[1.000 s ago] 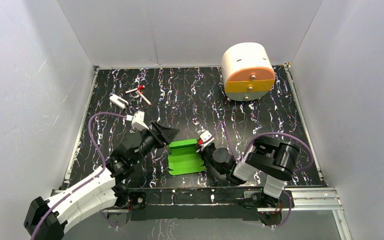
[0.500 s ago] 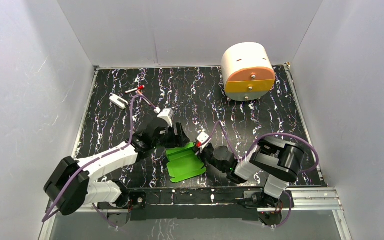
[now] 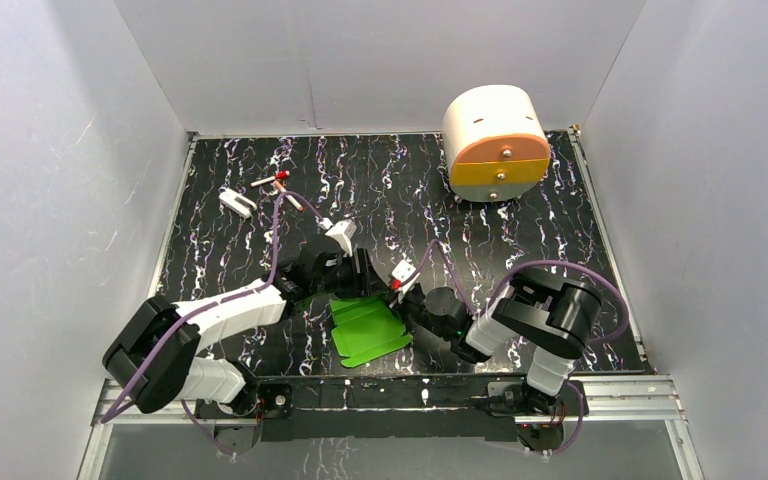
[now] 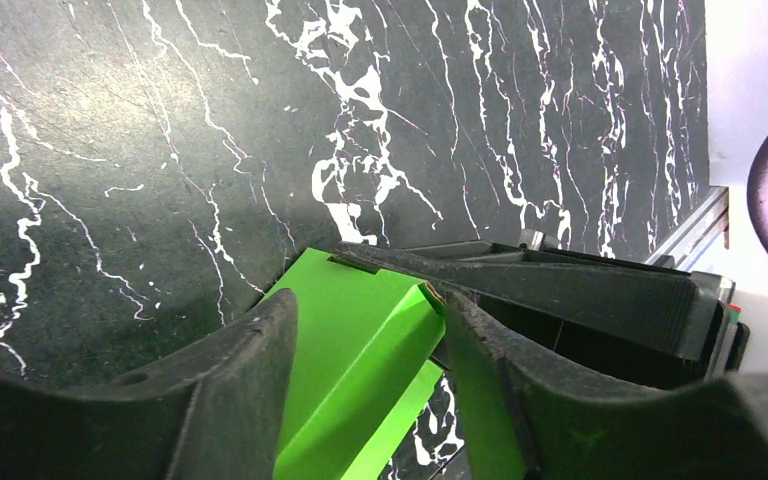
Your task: Fold the paper box
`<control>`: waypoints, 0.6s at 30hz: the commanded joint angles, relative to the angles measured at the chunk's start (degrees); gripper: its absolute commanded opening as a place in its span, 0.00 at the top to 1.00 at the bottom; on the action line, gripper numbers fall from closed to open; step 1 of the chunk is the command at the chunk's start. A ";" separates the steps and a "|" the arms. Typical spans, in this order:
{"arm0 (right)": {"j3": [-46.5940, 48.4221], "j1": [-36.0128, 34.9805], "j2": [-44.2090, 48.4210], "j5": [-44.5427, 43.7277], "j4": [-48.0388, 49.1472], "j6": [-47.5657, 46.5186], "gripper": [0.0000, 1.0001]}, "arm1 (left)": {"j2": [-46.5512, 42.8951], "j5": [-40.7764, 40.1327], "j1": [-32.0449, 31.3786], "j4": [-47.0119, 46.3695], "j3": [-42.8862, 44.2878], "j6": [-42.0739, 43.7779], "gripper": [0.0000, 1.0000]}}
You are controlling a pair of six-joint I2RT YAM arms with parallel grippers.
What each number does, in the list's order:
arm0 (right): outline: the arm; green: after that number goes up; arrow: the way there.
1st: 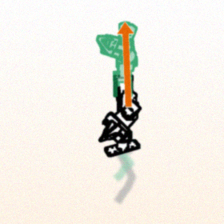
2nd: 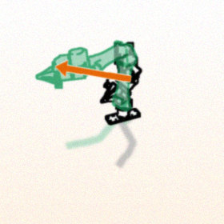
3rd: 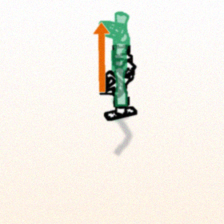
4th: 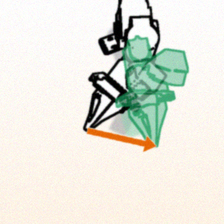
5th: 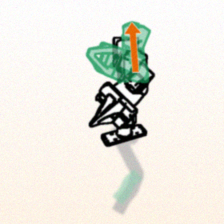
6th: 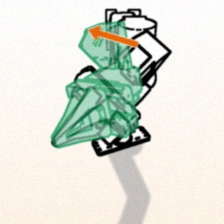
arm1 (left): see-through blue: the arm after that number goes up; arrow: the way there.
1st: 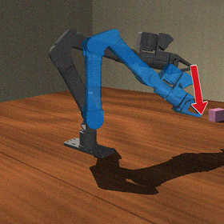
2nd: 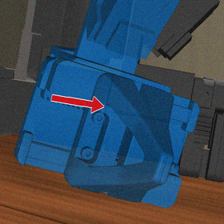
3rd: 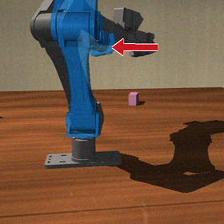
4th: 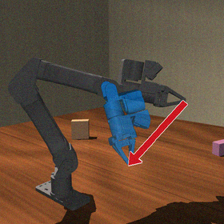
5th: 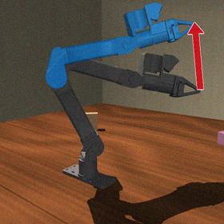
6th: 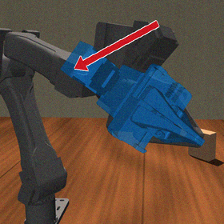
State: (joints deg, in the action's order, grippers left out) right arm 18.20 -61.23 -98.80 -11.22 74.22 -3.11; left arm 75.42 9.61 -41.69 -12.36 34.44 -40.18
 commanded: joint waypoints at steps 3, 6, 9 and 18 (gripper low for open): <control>0.55 0.06 -1.14 0.22 3.84 1.19 0.80 | 1.77 2.04 0.30 -2.84 -1.08 -1.77 0.53; -0.33 0.13 -0.79 -0.26 4.86 1.61 0.78 | 2.01 1.20 0.30 -2.76 -1.49 -1.57 0.55; -1.10 0.06 -0.24 -0.46 5.52 1.86 0.76 | 1.84 0.14 0.30 -2.91 -2.22 -1.58 0.57; -3.32 0.07 1.15 -0.84 7.77 2.66 0.65 | 2.01 -2.39 0.30 -2.93 -3.75 -1.29 0.59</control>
State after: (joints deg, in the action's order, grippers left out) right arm 15.88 -61.14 -99.48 -11.40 77.60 -0.82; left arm 77.28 10.00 -41.69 -18.31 32.40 -42.46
